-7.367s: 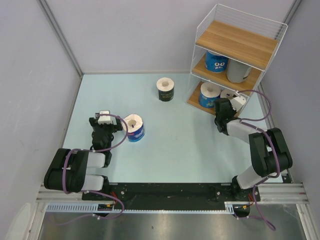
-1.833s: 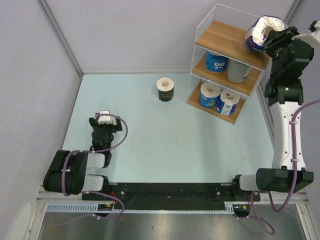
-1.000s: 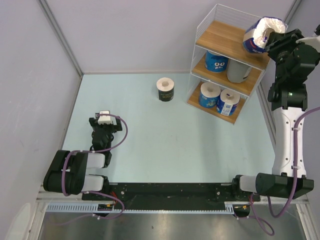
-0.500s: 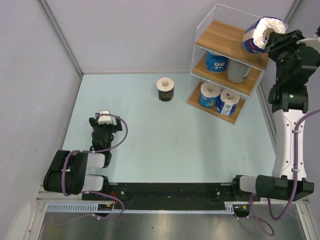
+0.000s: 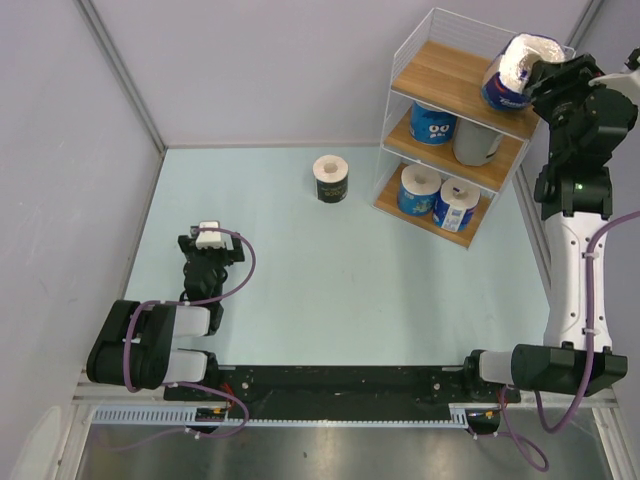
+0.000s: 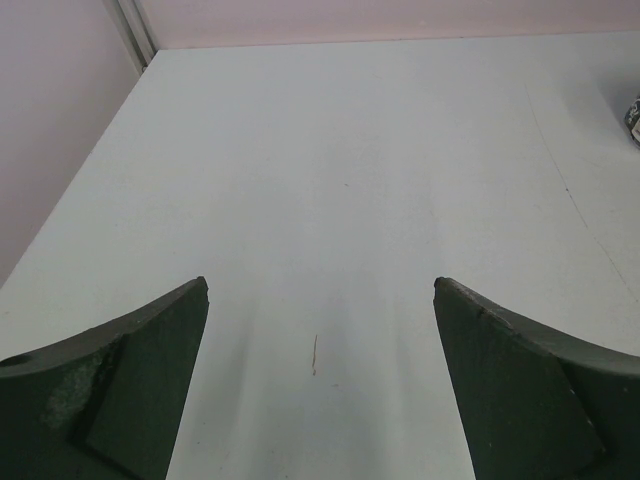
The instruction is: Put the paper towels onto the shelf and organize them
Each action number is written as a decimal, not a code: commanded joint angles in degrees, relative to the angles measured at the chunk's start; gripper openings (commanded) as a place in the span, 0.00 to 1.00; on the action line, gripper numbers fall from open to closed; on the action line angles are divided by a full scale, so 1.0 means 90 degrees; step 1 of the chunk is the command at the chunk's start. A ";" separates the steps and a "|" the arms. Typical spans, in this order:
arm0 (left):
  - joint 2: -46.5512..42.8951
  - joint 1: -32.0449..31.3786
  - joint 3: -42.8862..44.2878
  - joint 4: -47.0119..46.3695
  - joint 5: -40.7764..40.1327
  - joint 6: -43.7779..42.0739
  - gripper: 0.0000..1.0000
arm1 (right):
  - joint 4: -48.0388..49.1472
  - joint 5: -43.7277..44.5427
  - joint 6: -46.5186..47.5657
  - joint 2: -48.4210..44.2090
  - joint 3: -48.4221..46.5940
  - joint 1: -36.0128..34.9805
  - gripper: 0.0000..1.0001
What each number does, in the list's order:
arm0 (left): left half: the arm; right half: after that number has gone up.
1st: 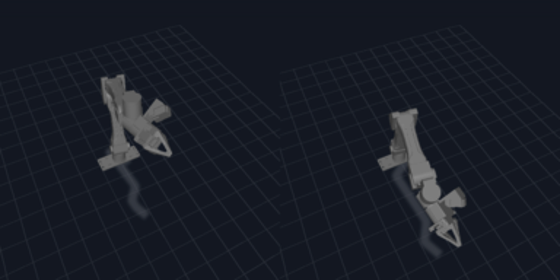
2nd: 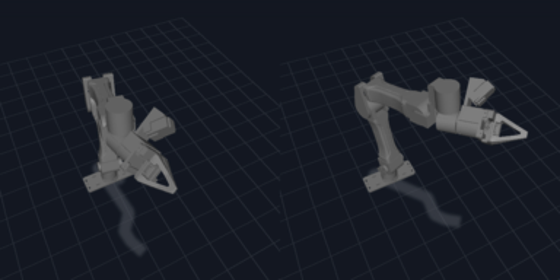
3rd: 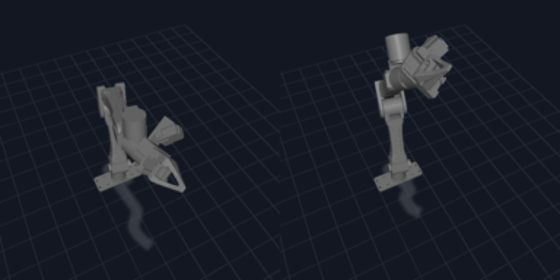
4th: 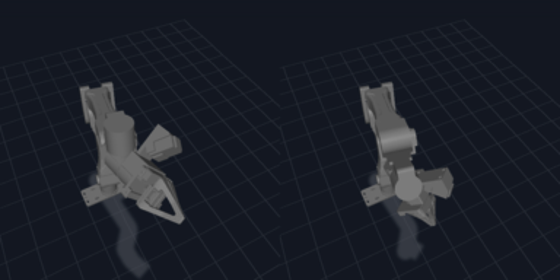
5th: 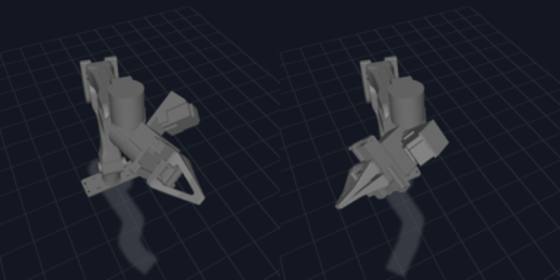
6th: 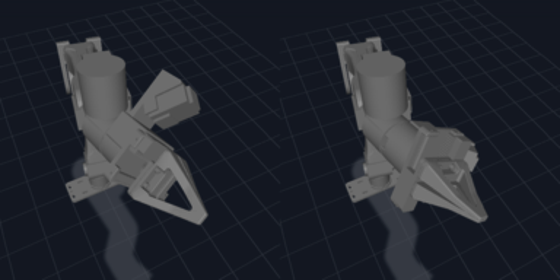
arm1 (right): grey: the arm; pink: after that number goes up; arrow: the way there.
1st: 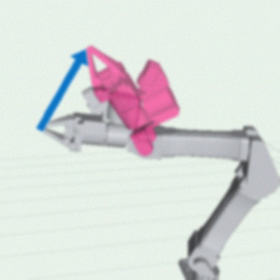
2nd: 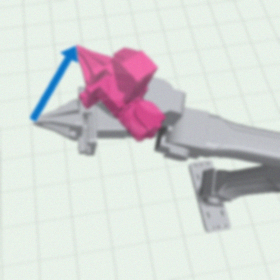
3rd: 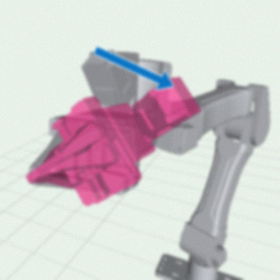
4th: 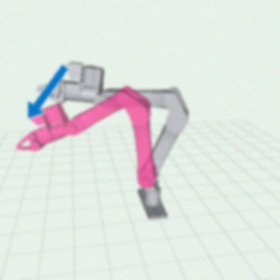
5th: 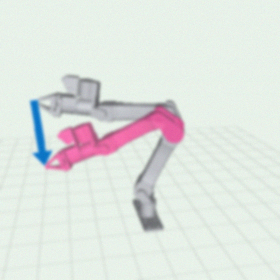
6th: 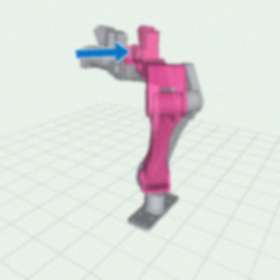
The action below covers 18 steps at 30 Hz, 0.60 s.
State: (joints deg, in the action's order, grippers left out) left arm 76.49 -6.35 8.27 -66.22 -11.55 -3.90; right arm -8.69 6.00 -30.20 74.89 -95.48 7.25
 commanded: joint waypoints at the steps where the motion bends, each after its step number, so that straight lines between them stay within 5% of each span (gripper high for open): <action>1: -0.0032 0.0022 0.0145 -0.0172 0.0131 0.0072 1.00 | 0.0291 -0.0110 -0.0063 0.0155 -0.0289 0.0015 0.63; 18: -0.0032 0.0022 0.0155 -0.0162 0.0131 0.0072 1.00 | 0.0897 -0.0608 -0.0131 0.0380 -0.0368 0.0015 0.72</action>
State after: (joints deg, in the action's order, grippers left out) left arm 76.49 -6.35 8.27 -66.22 -11.53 -3.90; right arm -3.73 3.51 -30.48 78.43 -97.14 7.35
